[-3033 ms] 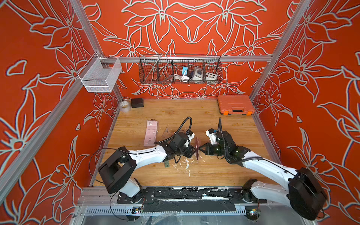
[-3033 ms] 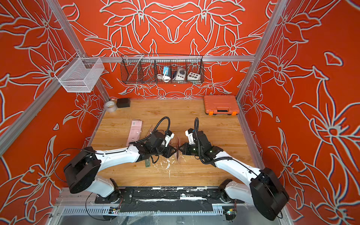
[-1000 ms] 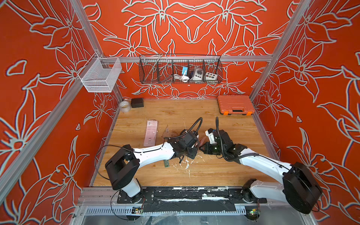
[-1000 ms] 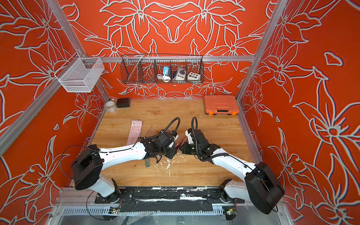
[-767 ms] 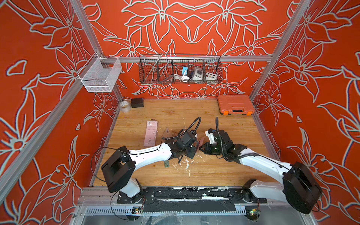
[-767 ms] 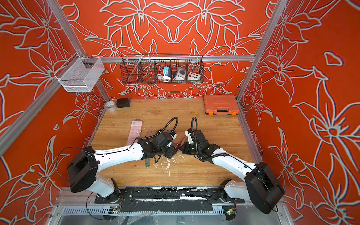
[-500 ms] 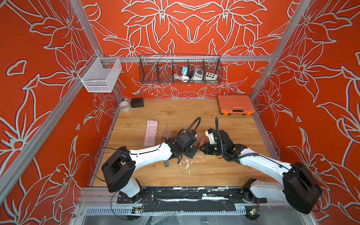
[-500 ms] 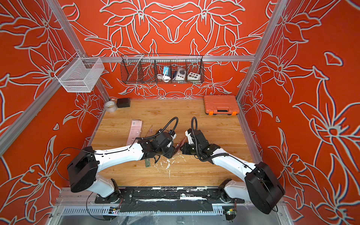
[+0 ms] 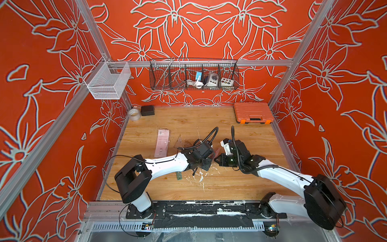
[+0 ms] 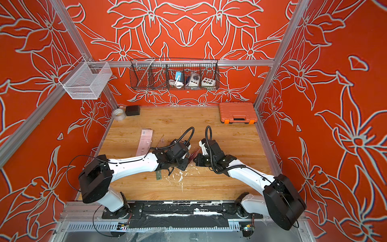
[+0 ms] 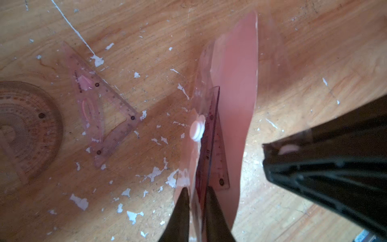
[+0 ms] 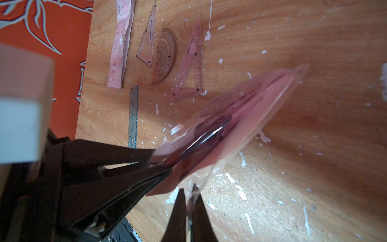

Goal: Open the ruler set and take out the ruler
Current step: Open the ruler set bag.

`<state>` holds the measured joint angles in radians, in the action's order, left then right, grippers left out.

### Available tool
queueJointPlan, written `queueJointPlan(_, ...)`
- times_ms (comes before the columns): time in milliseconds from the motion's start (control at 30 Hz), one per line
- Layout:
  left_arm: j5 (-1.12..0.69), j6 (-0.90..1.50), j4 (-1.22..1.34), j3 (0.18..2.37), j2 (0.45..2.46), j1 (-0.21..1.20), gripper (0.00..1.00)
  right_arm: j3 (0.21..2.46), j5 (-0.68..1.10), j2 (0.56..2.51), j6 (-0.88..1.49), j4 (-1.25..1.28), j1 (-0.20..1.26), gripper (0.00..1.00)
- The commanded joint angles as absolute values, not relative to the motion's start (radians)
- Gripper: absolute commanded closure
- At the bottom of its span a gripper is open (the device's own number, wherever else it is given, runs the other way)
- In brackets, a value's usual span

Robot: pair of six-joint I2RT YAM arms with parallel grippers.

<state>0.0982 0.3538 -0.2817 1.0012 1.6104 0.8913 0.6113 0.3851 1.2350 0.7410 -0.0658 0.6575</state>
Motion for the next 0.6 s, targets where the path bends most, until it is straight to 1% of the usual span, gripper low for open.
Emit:
queueJointPlan(0, 0.146, 0.353, -0.309, 0.997, 1.617, 0.889, 0.81, 0.62, 0.377, 1.239, 0.721, -0.037, 0.657, 1.0)
queueJointPlan(67, 0.155, 0.356, -0.317, 1.005, 1.634, 0.89, 0.7, 0.617, 0.39, 1.255, 0.717, -0.028, 0.658, 1.0)
queueJointPlan(167, 0.172, 0.368, -0.328, 1.01, 1.648, 0.891, 0.73, 0.614, 0.393, 1.269, 0.715, -0.022, 0.661, 1.0)
queueJointPlan(200, 0.173, 0.37, -0.319, 1.004, 1.644, 0.891, 0.81, 0.613, 0.39, 1.269, 0.714, -0.022, 0.662, 1.0)
queueJointPlan(233, 0.174, 0.373, -0.314, 0.998, 1.639, 0.891, 0.88, 0.612, 0.387, 1.269, 0.713, -0.022, 0.662, 1.0)
queueJointPlan(333, 0.173, 0.384, -0.289, 0.977, 1.616, 0.89, 0.95, 0.613, 0.379, 1.266, 0.713, -0.028, 0.663, 1.0)
queueJointPlan(367, 0.177, 0.389, -0.286, 0.972, 1.609, 0.891, 1.0, 0.613, 0.379, 1.264, 0.713, -0.028, 0.663, 1.0)
queueJointPlan(567, 0.218, 0.405, -0.298, 0.96, 1.571, 0.89, 1.0, 0.627, 0.353, 1.274, 0.708, -0.049, 0.663, 1.0)
